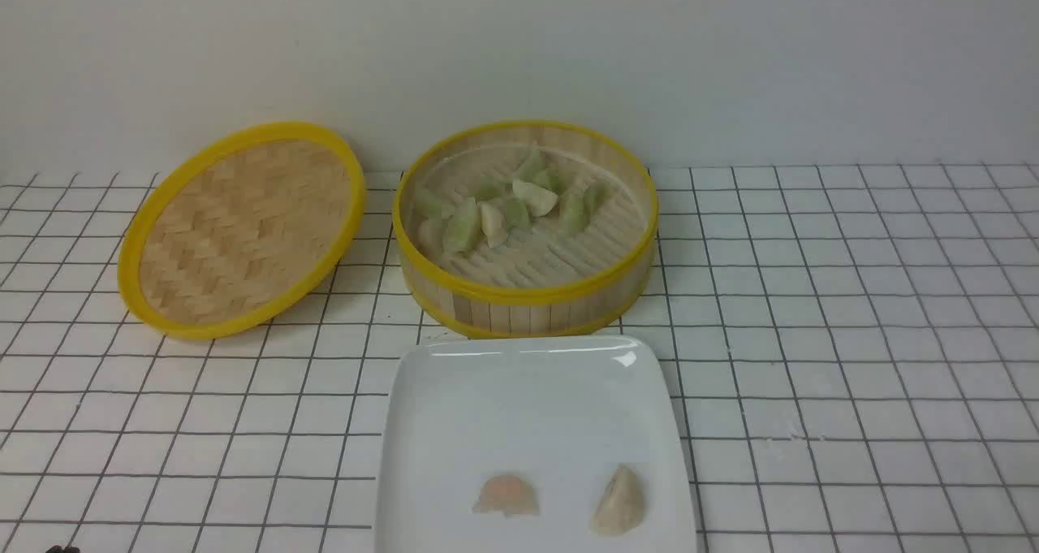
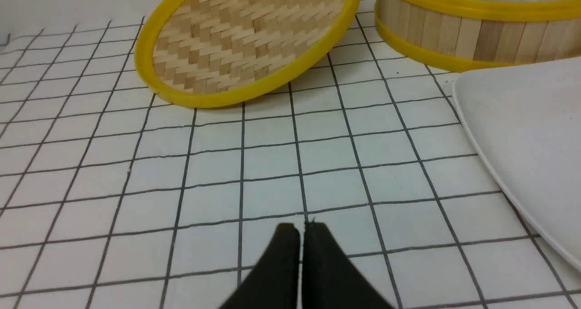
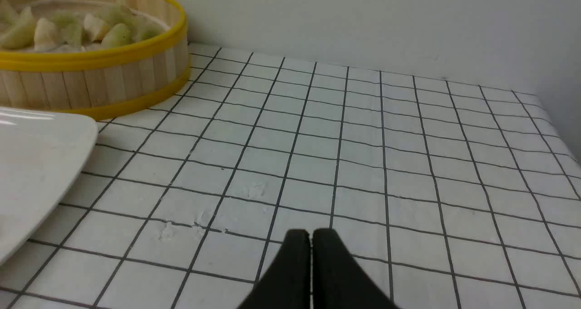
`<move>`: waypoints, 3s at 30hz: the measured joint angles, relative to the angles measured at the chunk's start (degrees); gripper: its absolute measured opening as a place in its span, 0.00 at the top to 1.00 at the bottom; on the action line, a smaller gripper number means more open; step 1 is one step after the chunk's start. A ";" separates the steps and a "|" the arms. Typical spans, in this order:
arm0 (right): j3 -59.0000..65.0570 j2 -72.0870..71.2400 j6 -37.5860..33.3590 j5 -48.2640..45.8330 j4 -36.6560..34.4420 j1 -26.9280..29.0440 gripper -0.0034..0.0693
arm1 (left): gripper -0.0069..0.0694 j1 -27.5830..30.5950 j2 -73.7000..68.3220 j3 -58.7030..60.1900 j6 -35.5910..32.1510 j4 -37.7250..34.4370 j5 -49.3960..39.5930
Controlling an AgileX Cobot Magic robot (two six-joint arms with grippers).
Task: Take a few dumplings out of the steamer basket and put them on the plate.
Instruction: Use the left arm to grab a dumpling from the steamer
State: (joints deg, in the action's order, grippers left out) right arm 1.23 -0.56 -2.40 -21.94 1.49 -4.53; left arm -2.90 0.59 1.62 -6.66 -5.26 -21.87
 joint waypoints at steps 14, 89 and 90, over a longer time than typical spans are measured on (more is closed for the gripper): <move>0.00 0.00 0.00 0.00 0.00 0.00 0.95 | 0.92 0.00 0.00 0.00 0.00 0.00 0.00; 0.00 0.00 0.00 0.00 0.00 0.01 0.95 | 0.49 -16.21 -145.28 -145.59 -7.44 1.21 -47.91; 0.00 0.00 0.00 0.00 0.00 0.01 0.95 | 0.42 -16.49 -145.92 -145.59 -7.44 2.29 -47.03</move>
State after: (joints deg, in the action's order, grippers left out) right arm 1.23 -0.56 -2.40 -21.94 1.49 -4.52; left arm -19.39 -145.33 -143.97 -14.10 -2.97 -68.90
